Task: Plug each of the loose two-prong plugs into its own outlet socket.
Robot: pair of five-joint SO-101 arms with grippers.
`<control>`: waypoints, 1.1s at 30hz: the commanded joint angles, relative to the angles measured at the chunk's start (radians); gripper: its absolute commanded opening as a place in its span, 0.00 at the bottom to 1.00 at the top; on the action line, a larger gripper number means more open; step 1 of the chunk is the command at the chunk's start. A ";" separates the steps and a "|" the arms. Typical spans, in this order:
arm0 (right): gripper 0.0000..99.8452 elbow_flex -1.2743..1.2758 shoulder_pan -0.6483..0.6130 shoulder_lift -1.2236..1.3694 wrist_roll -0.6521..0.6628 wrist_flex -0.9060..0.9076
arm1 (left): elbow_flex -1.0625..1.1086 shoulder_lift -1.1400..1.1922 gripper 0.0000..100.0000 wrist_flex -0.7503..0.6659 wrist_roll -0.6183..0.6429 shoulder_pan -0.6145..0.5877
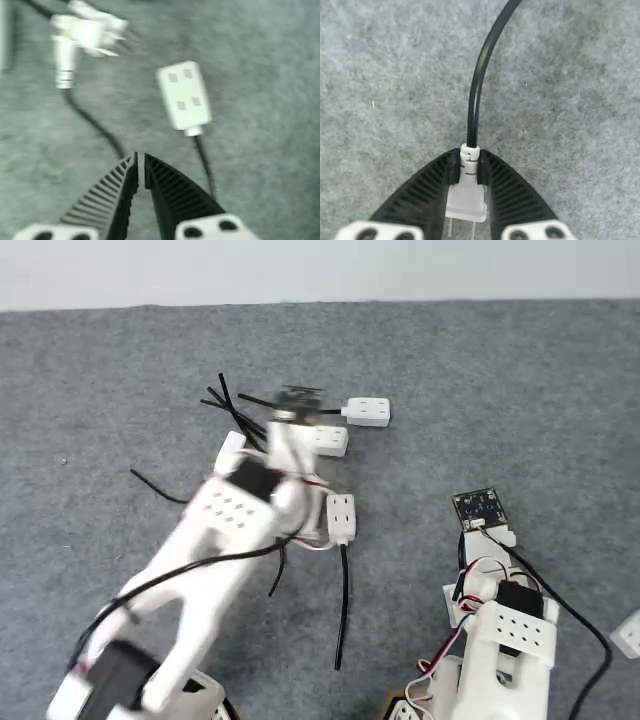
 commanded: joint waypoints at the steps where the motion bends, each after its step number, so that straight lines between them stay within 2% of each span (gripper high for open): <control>1: 0.01 -0.008 -0.005 -0.008 -0.003 -0.018 | 0.148 -0.178 0.01 -0.077 -0.114 -0.144; 6: 0.01 -0.006 -0.013 -0.015 -0.008 -0.018 | 0.460 -0.313 0.01 -0.265 -0.221 -0.325; 10: 0.01 -0.015 -0.087 -0.019 -0.014 -0.050 | 0.610 -0.333 0.01 -0.377 -0.230 -0.376; 13: 0.01 -0.043 -0.206 -0.019 -0.017 -0.056 | 0.599 -0.282 0.01 -0.350 -0.230 -0.370; 17: 0.01 -0.192 -0.343 -0.019 -0.087 0.047 | 0.547 -0.118 0.01 -0.367 -0.236 -0.342; 19: 0.01 -0.287 -0.414 -0.019 -0.089 0.110 | 0.478 -0.008 0.01 -0.348 -0.299 -0.342; 24: 0.01 -0.476 -0.568 -0.019 -0.089 0.176 | 0.275 0.213 0.01 -0.199 -0.468 -0.347; 28: 0.01 -0.545 -0.688 -0.019 -0.095 0.173 | 0.255 0.224 0.01 -0.150 -0.582 -0.327; 31: 0.01 -0.555 -0.771 -0.019 -0.129 0.162 | 0.309 0.170 0.01 -0.143 -0.686 -0.278; 33: 0.01 -0.549 -0.812 -0.019 -0.133 0.142 | 0.357 0.123 0.01 -0.147 -0.710 -0.229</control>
